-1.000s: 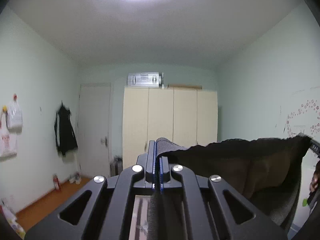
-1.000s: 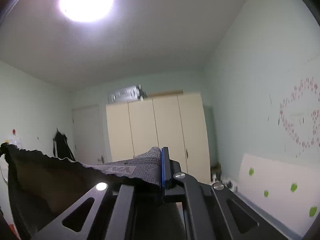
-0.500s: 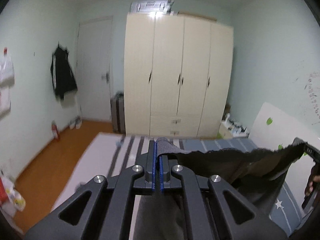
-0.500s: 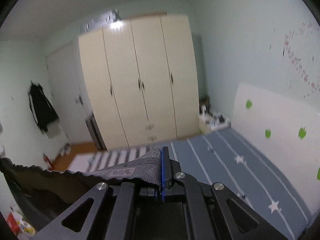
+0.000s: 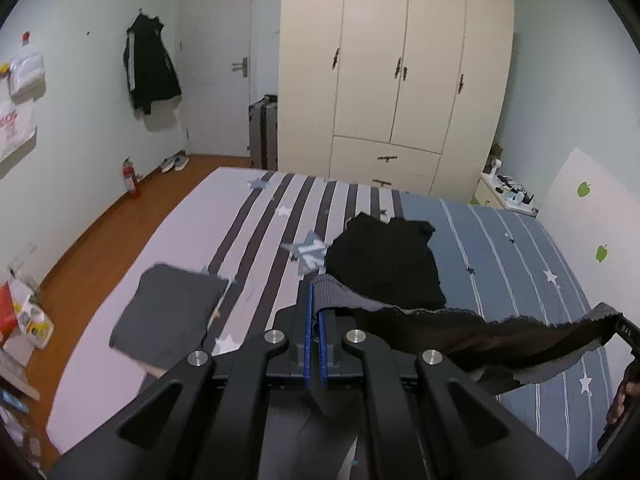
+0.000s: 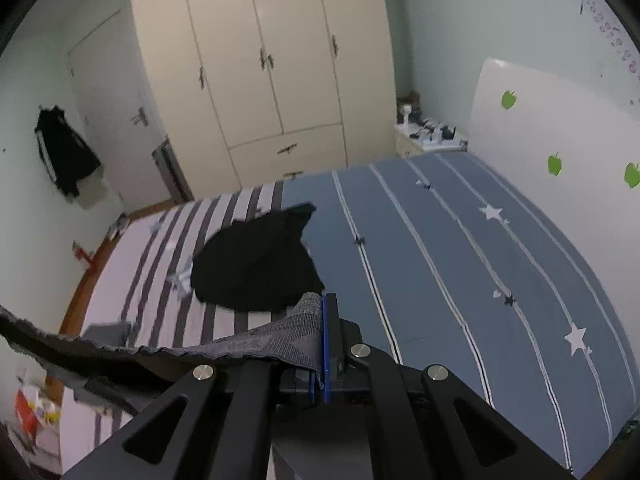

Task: Fold clothes
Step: 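Lower the grey garment onto the bed beside the black garment with both tools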

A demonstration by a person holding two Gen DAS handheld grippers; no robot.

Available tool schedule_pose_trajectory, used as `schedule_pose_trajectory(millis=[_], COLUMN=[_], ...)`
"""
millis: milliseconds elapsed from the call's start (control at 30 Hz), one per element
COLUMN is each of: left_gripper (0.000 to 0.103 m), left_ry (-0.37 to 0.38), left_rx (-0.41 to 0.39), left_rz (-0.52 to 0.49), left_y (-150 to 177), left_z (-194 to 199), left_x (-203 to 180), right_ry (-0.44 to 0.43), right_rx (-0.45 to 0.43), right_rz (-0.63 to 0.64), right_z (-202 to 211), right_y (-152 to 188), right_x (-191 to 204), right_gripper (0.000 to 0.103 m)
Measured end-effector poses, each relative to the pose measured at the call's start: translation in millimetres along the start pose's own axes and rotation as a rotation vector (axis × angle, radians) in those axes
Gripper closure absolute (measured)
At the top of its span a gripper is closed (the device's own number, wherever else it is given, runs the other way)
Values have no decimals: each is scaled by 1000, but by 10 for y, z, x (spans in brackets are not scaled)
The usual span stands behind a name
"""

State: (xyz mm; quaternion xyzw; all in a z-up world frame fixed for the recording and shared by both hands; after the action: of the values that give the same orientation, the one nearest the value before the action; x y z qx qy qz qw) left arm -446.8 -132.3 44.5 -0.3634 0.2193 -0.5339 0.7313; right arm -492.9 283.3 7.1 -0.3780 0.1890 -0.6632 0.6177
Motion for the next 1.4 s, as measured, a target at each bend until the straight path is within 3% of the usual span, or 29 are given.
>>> schedule_pose_trajectory(millis=[200, 400, 600, 733, 800, 833, 867, 900, 933, 967, 1033, 1167, 1267, 1300, 1400], left_gripper=[102, 101, 101, 101, 101, 97, 92, 76, 67, 65, 49, 38, 40, 46, 46], left_ry=[-30, -33, -1, 14, 19, 23, 20, 15, 36, 63, 107, 148, 131, 122, 100], left_rx=[8, 29, 27, 30, 64, 99, 154, 214, 236, 250, 268, 299, 321, 304, 258], left_rz=[25, 37, -19, -32, -28, -21, -14, -7, 8, 24, 28, 4, -15, -22, -7], left_y=[215, 260, 97, -294, -463, -503, -469, -422, -330, -230, 33, 616, 829, 806, 645], left_z=[19, -300, -1049, -1742, -2195, -2438, -2646, -2844, -2918, -2966, -3031, -3122, -3307, -3341, -3459], left_x=[16, -4, -160, -408, -573, -652, -704, -750, -778, -802, -851, -831, -798, -795, -775], right_ry=[-30, -42, -19, -2, 15, 30, 47, 78, 108, 112, 106, 77, 64, 60, 63], right_rx=[29, 48, 52, 54, 87, 121, 155, 208, 258, 267, 266, 257, 312, 334, 382], right_rz=[46, 65, 68, 45, 12, -8, -27, -38, -48, -55, -49, 27, 40, 42, 61], right_z=[-3, -251, -779, -1378, -1910, -2120, -2328, -2544, -2748, -2830, -2898, -2836, -2859, -2873, -2960], right_y=[243, 300, 185, -102, -323, -378, -428, -413, -396, -334, -198, 236, 690, 843, 1238], right_x=[-90, -91, -72, -81, -130, -163, -196, -243, -288, -308, -317, -335, -408, -431, -482], right_gripper=[101, 101, 101, 101, 100, 97, 87, 78, 61, 57, 57, 44, 44, 44, 44])
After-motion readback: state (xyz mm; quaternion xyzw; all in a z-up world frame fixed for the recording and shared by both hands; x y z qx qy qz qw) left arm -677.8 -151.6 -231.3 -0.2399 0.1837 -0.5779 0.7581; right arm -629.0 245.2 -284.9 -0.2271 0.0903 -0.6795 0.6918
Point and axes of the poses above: each gripper's, at about its wrist camera, not at the fingertips, and z roughly against the way its jaws point, x to its left, y to its underside, the point moved 7 cm from there along -z, roughly the way its jaws point, and after that the axes turned 11 degrees about -y, right-handed, at the moved point
